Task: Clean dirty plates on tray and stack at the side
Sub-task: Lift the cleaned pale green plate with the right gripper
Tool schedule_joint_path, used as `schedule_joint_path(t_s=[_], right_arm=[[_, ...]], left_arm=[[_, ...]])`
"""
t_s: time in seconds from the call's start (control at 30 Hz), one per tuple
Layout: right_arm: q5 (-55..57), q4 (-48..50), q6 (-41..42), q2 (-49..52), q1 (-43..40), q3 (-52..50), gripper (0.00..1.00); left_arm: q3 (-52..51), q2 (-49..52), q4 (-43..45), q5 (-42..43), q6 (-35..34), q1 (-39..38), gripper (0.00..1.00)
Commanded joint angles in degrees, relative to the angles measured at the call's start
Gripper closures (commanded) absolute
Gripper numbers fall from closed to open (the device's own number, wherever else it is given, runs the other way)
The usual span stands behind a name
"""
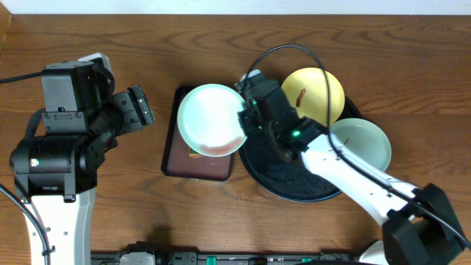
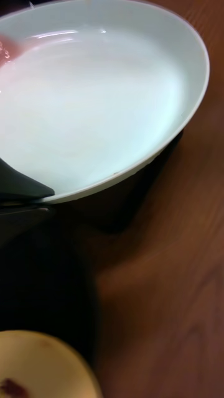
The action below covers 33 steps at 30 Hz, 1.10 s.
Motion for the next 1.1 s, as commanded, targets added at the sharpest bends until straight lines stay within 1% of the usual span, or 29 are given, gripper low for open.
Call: schedule_joint_path(t_s=[0.0, 0.1, 0.13, 0.2, 0.37, 0.43, 0.47, 0.53, 0.73, 0.9, 1.07], right_arm=[[8.57, 3.78, -7.91, 0.48, 3.26, 1.01, 0.99], [9.86, 6.75, -12.48, -0.28, 4.42, 1.03, 0.99], [10.29, 7.85, -15.37, -0.81, 4.76, 1.05, 0.99], [13.00, 8.74, -17.27, -1.51, 5.31, 1.07, 0.99], [14.29, 10.43, -26.80, -4.09, 7.78, 1.09, 0.99], [15.54, 10.86, -32.02, -5.07, 9.90, 1.09, 0.99], [18.60, 11.82, -35.26, -5.38, 11.39, 1.09, 0.99], [23.47, 13.22, -39.08, -5.40, 12.98, 1.09, 0.99], [34.40, 18.12, -47.80, -5.40, 16.96, 1.09, 0.99], [38.49, 22.56, -52.37, -5.40, 18.64, 1.09, 0.99], [38.49, 22.69, -52.35, -5.40, 18.80, 1.09, 0.99]], left_arm=[[0.13, 0.11, 0.04, -0.33, 0.09, 0.24, 0.16], [0.13, 0.11, 0.04, -0.31, 0.09, 0.24, 0.16], [0.13, 0.11, 0.04, -0.33, 0.09, 0.24, 0.16], [0.13, 0.11, 0.04, -0.31, 0.09, 0.24, 0.16], [0.13, 0.11, 0.04, -0.33, 0.09, 0.24, 0.16], [0.13, 0.11, 0.04, -0.31, 0.09, 0.24, 0.16], [0.13, 0.11, 0.04, -0.33, 0.09, 0.24, 0.16], [0.13, 0.11, 0.04, -0.31, 0.09, 0.24, 0.16], [0.13, 0.11, 0.04, -0.33, 0.09, 0.24, 0.16], [0.13, 0.11, 0.04, -0.31, 0.09, 0.24, 0.16], [0.13, 0.11, 0.04, -0.31, 0.09, 0.24, 0.16]])
